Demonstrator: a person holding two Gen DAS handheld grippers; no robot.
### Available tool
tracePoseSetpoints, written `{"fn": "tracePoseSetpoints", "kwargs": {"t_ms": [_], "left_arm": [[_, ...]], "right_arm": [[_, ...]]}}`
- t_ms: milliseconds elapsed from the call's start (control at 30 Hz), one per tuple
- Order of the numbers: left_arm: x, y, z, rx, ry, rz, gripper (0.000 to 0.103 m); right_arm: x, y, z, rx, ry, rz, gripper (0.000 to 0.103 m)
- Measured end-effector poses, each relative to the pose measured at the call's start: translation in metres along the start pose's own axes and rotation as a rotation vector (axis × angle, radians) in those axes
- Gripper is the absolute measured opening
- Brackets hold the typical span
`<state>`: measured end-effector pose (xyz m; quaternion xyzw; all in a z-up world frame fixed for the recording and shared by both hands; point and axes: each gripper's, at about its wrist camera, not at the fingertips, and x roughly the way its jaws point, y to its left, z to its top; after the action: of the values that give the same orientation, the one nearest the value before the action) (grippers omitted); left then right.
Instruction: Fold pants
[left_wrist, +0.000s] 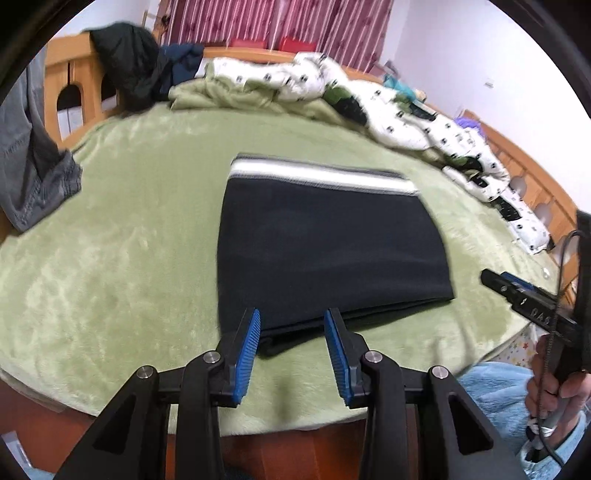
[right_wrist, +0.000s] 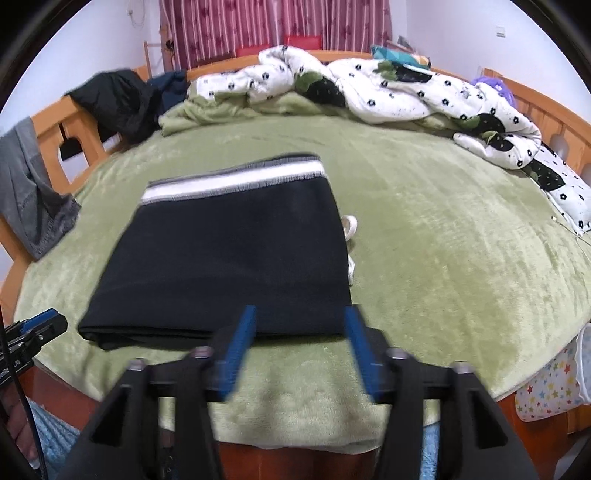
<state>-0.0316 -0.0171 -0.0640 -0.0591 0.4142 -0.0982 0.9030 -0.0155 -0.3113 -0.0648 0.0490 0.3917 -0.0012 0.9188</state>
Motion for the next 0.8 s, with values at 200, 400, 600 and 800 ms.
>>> {"fn": "tracePoseSetpoints", "kwargs": {"t_ms": [200,400,600,800], "left_arm": [[-0.044,-0.022,0.007,0.038,-0.091,0.052,0.061],[-0.064,-0.032,0.010,0.025,-0.132,0.102,0.070],[-0.066,-0.031,0.011,0.008,-0.108,0.112,0.075],[-0.065,-0.032,0.008,0.006,-0.098,0.126,0.077]], "right_arm": [[-0.036,-0.002,-0.002,-0.003,-0.065,-0.013,0.090],[-0.060,0.002,-0.005,-0.035,-0.097,-0.041,0.094],[-0.074,0.005,-0.006,-0.048,-0.114,-0.038,0.096],[-0.073,0.009,-0.005,-0.053,-0.108,-0.043,0.096]]}}
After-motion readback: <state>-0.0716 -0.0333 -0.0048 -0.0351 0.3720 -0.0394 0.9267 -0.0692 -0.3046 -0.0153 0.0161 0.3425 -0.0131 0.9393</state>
